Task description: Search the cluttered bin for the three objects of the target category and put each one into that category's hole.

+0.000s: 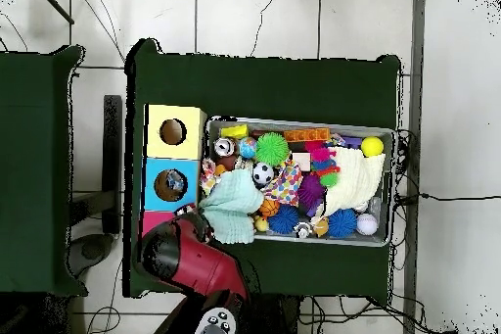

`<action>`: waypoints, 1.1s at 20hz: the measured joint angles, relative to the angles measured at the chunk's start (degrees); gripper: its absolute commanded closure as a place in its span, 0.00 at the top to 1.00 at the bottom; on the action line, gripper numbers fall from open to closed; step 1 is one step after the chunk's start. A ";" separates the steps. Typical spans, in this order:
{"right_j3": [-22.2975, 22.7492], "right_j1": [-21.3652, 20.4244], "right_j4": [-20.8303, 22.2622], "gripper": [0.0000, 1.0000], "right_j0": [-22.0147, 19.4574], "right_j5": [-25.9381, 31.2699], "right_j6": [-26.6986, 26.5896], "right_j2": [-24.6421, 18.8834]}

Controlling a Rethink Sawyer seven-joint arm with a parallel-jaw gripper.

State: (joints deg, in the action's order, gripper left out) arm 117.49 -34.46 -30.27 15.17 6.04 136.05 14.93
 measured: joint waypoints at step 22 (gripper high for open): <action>-2.44 2.35 0.02 1.00 1.98 0.50 0.00 5.90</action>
State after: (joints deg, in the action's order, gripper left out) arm 115.05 -32.11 -30.25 17.15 6.54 136.05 20.83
